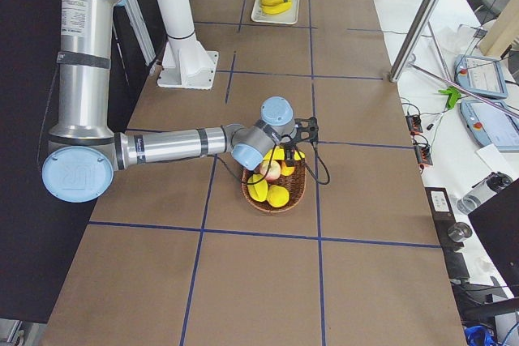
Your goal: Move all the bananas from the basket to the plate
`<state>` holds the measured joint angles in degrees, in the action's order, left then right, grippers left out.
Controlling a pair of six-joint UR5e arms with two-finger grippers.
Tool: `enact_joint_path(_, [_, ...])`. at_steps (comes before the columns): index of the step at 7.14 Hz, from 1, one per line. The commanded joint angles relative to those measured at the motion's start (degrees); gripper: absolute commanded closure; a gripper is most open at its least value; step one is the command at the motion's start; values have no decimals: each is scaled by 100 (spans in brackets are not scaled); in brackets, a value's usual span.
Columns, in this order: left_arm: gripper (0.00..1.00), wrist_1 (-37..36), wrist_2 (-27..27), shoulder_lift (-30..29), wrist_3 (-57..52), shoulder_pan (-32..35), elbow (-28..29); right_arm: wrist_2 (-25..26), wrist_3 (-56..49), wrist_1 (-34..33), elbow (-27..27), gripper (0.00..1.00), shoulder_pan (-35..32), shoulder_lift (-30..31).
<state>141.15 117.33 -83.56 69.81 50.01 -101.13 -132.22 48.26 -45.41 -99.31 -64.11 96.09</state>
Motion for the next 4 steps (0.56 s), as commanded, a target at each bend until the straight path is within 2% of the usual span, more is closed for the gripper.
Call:
enact_joint_path(1, [0, -8, 0, -37, 15, -18, -3, -67, -1, 223, 26, 0, 256, 251])
enact_joint_path(4, [0, -8, 0, -134, 24, -18, 85, -6, 8, 261, -36, 0, 688, 261])
